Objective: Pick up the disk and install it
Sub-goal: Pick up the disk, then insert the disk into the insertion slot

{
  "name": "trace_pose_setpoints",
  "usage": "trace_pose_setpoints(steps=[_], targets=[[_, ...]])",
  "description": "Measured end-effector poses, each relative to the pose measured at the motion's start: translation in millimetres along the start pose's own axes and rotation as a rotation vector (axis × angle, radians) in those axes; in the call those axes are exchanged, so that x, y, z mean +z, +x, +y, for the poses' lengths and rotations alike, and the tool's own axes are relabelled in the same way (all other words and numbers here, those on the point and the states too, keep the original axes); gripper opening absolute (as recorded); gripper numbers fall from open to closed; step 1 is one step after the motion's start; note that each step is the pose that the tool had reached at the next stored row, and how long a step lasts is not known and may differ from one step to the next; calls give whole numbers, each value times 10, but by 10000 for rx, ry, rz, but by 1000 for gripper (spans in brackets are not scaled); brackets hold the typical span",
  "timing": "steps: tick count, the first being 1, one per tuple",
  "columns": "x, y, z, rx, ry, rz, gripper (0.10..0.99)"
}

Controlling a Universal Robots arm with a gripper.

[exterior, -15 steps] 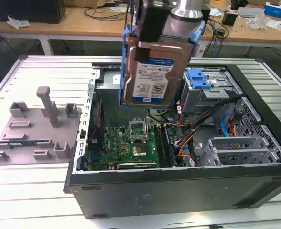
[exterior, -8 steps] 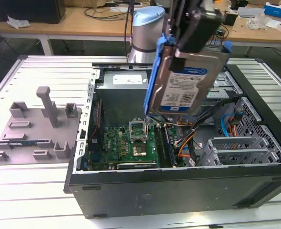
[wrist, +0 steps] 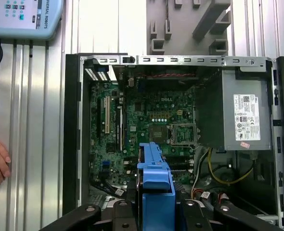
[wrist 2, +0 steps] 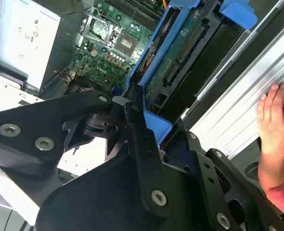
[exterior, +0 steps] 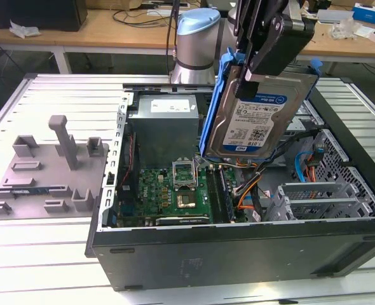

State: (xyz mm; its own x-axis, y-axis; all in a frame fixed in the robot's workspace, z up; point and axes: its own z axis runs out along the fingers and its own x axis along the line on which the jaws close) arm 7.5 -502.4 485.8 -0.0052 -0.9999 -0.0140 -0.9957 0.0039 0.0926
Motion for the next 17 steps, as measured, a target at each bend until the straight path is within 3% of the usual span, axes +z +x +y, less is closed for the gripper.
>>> trace_pose_setpoints(steps=[15, 17], targets=[[0, 2, -6, -3, 2, 1, 365], [0, -18, -6, -22, 63, 18, 365]])
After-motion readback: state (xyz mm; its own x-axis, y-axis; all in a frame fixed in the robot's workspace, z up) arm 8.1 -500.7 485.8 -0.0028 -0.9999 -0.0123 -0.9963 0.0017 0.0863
